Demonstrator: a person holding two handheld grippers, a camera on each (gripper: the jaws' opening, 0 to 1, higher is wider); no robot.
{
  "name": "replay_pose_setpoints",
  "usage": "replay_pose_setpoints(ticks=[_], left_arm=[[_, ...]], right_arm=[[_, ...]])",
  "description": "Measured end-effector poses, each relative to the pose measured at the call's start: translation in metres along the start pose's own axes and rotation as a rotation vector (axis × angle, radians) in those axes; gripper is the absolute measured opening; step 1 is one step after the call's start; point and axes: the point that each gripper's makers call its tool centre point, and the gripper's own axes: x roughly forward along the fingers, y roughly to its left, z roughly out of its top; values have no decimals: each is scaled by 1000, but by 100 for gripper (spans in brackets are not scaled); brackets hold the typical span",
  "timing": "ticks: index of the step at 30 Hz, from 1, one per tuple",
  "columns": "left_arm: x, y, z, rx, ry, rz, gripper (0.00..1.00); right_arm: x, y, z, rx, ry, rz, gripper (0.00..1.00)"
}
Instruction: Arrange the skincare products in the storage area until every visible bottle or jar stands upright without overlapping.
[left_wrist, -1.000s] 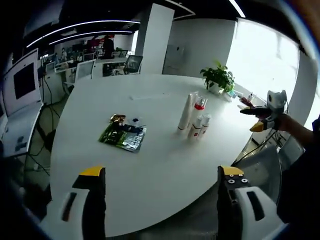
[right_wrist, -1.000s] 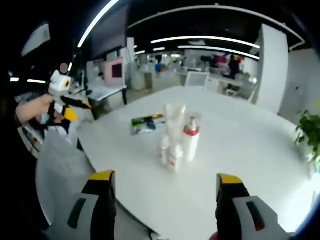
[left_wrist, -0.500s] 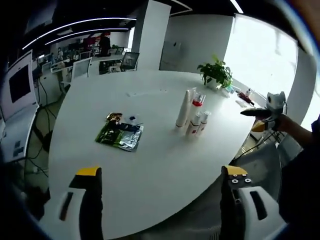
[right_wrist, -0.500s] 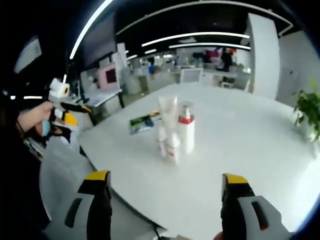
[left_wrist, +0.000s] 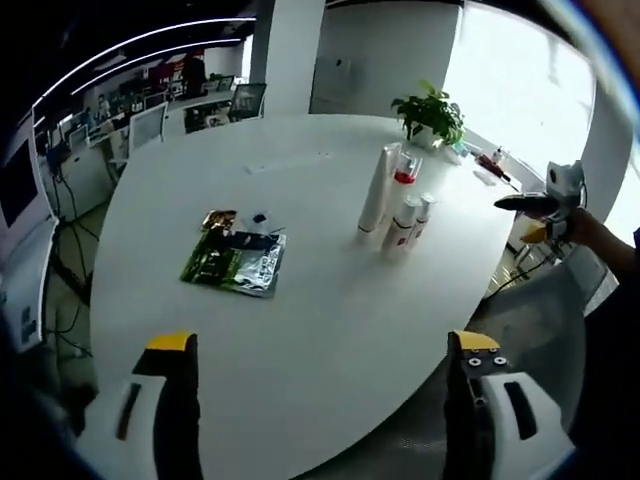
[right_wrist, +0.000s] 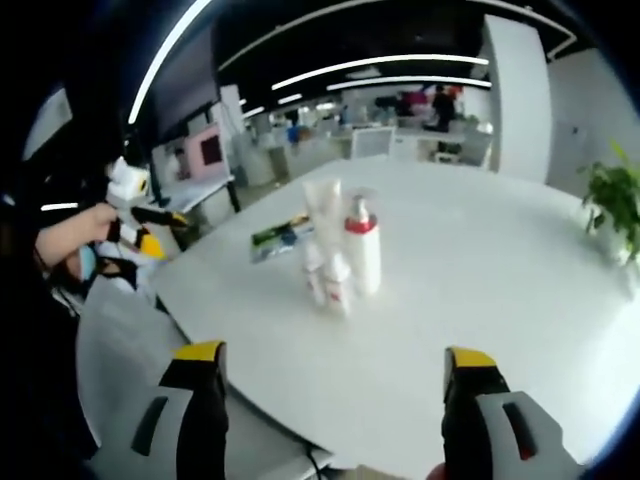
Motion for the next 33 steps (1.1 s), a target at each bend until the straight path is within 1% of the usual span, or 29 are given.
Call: replay_pose_setpoints(ticks=[5,11,14,15,18,21,29,33], left_arm=[[15,8,5,32,24,-1,98],[39,33,18,40,40,30,95],[49,38,22,55,49,28,92],[56,41,23,75,63,25,91],[68,45,22,132,95,26,89],[80,47,22,164,107,23,85],[106,57,17,212,135,36,74],[120,66,18,236,143,56,67]], right_arm=[[2,-5,0,17,1,-17,88],[6,-5,-8,39,16,-31,88],[7,-7,-14,43,28,-41,88],[6,-7,-15,52,31,-46,88],[6,-9,-20,71,35,-55,88],[6,-11,-24,86,40,-65,88],[7,-14,-30,122,40,-86,87],[7,-17,-32,134,43,-96,87]])
